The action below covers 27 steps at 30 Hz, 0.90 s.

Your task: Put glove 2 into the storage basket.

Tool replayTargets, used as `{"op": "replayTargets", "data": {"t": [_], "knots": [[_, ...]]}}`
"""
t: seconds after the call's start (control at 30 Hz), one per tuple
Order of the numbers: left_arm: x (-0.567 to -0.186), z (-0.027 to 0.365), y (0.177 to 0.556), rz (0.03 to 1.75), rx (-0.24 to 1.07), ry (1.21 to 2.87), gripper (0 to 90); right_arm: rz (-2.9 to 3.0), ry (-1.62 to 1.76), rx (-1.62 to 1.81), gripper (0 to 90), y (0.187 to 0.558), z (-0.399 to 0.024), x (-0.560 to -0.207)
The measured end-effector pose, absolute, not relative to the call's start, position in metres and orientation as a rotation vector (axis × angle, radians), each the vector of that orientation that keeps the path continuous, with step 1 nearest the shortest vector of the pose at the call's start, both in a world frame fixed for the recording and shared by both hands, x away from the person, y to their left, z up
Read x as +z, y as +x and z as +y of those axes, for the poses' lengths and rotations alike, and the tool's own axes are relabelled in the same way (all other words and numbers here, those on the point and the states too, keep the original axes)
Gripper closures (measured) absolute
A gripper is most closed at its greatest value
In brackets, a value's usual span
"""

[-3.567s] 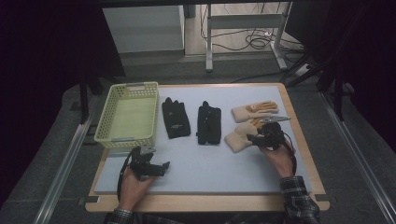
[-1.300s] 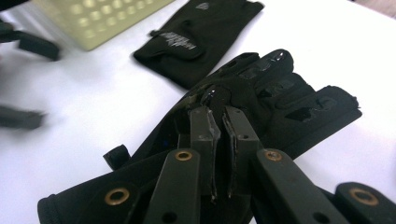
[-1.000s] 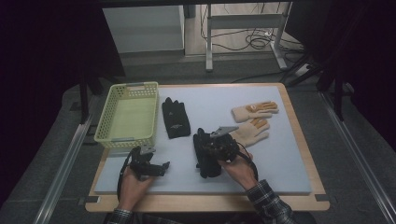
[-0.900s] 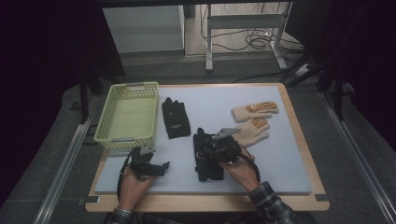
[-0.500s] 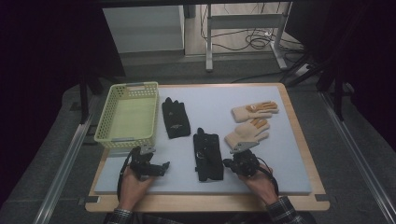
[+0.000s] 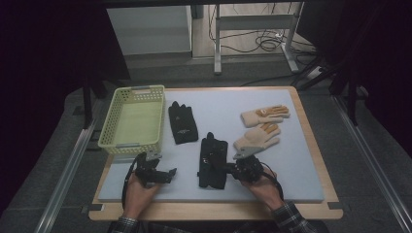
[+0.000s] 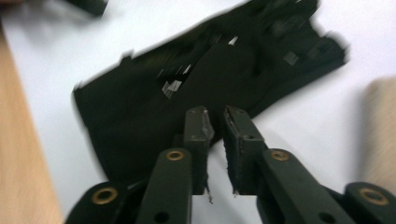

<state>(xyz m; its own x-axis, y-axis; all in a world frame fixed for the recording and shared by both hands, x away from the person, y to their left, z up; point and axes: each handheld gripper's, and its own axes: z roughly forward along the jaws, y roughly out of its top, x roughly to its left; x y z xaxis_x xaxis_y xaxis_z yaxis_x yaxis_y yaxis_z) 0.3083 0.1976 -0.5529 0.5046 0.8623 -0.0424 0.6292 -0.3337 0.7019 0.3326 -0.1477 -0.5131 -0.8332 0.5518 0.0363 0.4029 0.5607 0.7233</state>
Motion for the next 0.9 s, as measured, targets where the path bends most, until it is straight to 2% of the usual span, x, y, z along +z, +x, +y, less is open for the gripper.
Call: {"op": "replayTargets", "data": {"t": [0.17,0.4,0.63,0.9], "knots": [[-0.553,0.198,0.308,1.216,0.448,2.079,4.5,2.586,0.822,1.150,67.8,0.364,-0.132,-0.504],[-0.553,0.198,0.308,1.216,0.446,2.079,4.5,2.581,0.796,1.159,65.0,0.408,-0.091,-0.497],[-0.553,0.198,0.308,1.215,0.445,2.081,4.5,2.588,0.760,1.135,65.3,0.442,-0.054,-0.496],[-0.553,0.198,0.308,1.215,0.447,2.079,4.5,2.596,0.737,1.110,70.7,0.473,-0.018,-0.505]]}}
